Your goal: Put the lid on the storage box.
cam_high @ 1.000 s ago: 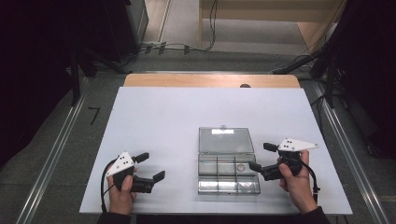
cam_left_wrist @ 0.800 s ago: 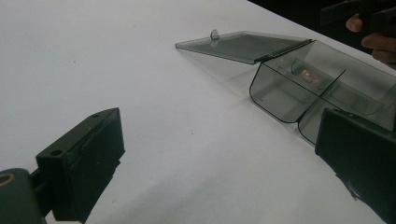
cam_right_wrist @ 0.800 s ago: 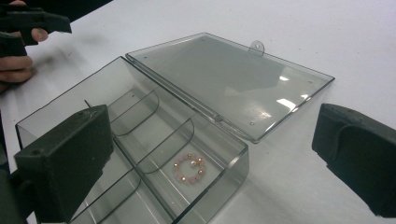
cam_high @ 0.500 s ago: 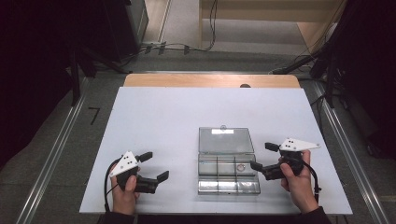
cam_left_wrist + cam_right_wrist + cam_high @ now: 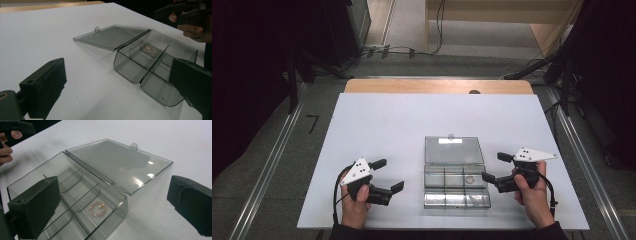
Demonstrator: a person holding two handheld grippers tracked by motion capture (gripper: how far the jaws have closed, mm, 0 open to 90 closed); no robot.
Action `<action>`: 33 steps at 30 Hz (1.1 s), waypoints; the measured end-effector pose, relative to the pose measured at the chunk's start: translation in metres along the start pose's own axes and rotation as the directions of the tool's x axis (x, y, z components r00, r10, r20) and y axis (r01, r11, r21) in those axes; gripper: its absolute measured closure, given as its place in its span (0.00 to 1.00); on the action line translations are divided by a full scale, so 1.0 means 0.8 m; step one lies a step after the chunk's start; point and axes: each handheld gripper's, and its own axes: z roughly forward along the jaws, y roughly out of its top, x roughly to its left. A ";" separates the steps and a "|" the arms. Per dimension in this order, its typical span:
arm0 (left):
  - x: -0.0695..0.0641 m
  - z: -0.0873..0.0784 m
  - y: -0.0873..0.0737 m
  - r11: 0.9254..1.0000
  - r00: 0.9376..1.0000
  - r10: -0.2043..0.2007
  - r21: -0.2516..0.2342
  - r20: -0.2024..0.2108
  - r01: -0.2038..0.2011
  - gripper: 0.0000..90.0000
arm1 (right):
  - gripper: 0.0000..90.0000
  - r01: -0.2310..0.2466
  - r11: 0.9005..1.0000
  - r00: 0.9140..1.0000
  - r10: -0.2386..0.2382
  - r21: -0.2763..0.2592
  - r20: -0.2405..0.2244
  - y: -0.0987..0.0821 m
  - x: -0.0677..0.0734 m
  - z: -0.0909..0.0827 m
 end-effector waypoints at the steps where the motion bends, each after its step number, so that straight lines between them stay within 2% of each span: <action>1: 0.000 0.001 0.002 1.000 1.000 0.003 0.001 0.002 -0.003 0.01 | 0.00 -0.002 1.000 1.000 0.002 -0.001 0.001 0.000 0.000 0.000; 16: -0.003 0.033 0.029 1.000 0.999 0.013 0.014 0.040 -0.014 0.01 | 0.00 0.004 1.000 1.000 -0.004 0.007 0.010 0.003 -0.003 -0.002; 33: 0.007 0.064 0.043 0.999 0.996 -0.031 -0.010 0.079 0.032 0.01 | 0.00 0.005 1.000 1.000 -0.005 0.015 0.009 0.012 -0.006 0.003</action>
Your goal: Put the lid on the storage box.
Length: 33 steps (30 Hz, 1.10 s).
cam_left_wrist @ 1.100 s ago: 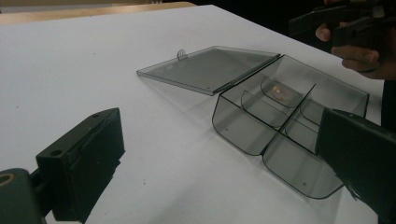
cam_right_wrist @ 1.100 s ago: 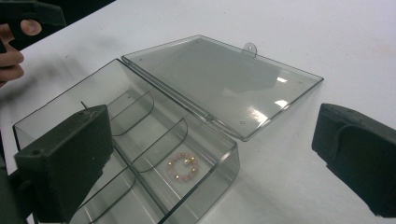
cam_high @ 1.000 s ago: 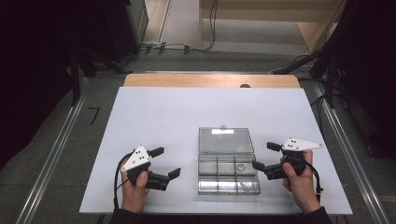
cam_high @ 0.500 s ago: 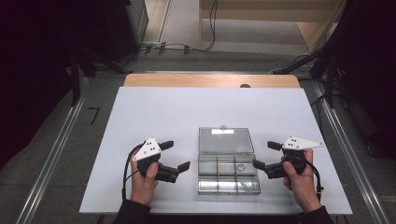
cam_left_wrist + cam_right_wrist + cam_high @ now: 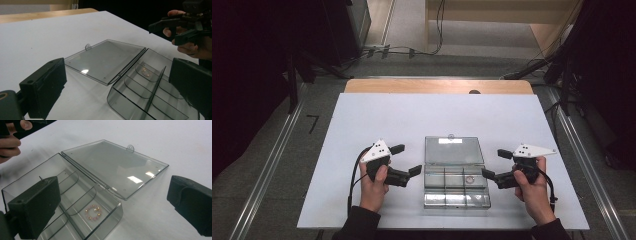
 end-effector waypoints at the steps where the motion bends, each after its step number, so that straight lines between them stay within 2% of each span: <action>1: 0.001 0.002 0.000 1.000 1.000 -0.003 -0.002 0.000 0.003 0.01 | 0.00 0.003 1.000 1.000 -0.003 -0.001 -0.001 0.001 -0.001 0.000; 21: 0.012 0.039 0.009 0.999 0.999 -0.037 0.025 0.009 0.037 0.01 | 0.00 -0.005 1.000 1.000 0.005 -0.005 -0.003 0.021 -0.014 0.021; 33: 0.021 0.059 0.002 0.996 0.997 -0.078 0.052 0.010 0.078 0.01 | 0.00 -0.034 0.999 0.999 0.034 0.004 -0.002 0.024 -0.028 0.040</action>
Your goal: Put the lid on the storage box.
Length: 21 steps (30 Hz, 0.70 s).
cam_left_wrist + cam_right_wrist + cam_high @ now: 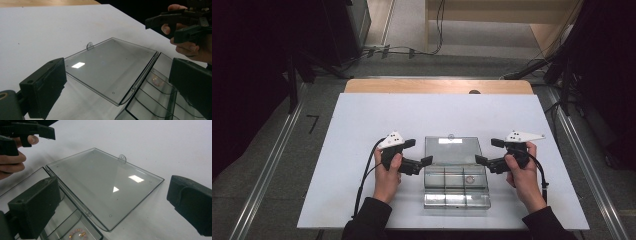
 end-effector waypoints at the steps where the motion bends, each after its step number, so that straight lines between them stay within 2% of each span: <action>1: 0.001 0.002 0.000 1.000 1.000 0.000 0.001 0.001 0.000 0.01 | 0.00 0.000 1.000 1.000 0.001 0.004 -0.003 -0.001 -0.001 0.002; 5: 0.003 0.008 -0.001 1.000 1.000 -0.018 0.006 0.000 0.018 0.01 | 0.00 -0.023 1.000 1.000 0.023 0.015 -0.014 -0.002 -0.003 0.009; 11: 0.004 0.021 -0.003 0.998 0.998 -0.053 0.045 -0.014 0.054 0.04 | 0.00 -0.061 0.998 0.998 0.061 0.031 -0.009 -0.005 -0.005 0.018; 16: 0.009 0.027 -0.006 0.993 0.995 -0.100 0.067 -0.027 0.102 0.06 | 0.02 -0.100 0.994 0.995 0.101 0.044 -0.016 -0.008 -0.007 0.024; 21: 0.011 0.031 -0.007 0.986 0.989 -0.133 0.090 -0.061 0.138 0.11 | 0.03 -0.130 0.990 0.991 0.131 0.055 -0.009 -0.010 -0.008 0.028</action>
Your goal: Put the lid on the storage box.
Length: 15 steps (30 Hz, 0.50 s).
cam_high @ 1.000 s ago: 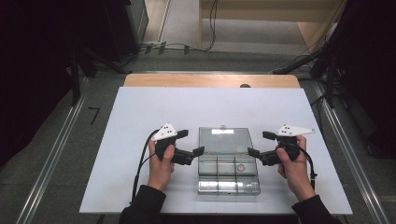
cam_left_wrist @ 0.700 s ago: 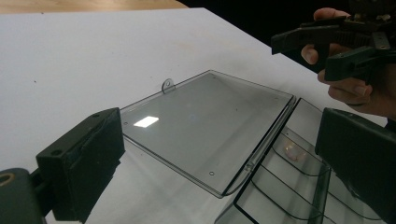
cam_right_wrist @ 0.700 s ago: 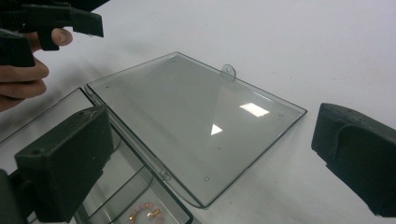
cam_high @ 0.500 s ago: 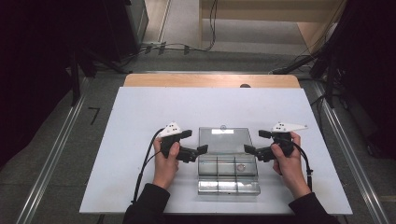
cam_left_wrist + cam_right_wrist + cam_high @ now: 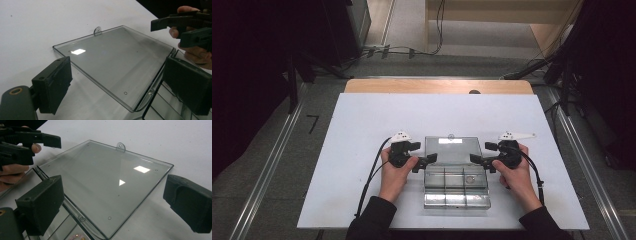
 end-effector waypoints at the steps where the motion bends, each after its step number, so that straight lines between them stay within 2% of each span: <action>1: 0.000 0.000 0.000 1.000 1.000 -0.002 0.004 -0.003 0.002 0.13 | 0.03 0.000 1.000 1.000 0.000 0.002 0.000 0.000 -0.001 0.001; 4: 0.000 0.003 -0.001 1.000 1.000 -0.009 0.024 -0.014 0.009 0.15 | 0.04 -0.013 1.000 1.000 0.013 0.011 0.000 -0.001 -0.001 0.004; 11: -0.002 0.009 -0.003 0.999 1.000 -0.018 0.051 -0.012 0.019 0.18 | 0.05 -0.030 0.999 1.000 0.030 0.039 0.007 -0.004 -0.002 0.011; 15: -0.004 0.012 -0.004 0.998 1.000 -0.022 0.064 -0.011 0.023 0.19 | 0.06 -0.058 0.997 0.998 0.058 0.055 0.014 -0.006 -0.004 0.013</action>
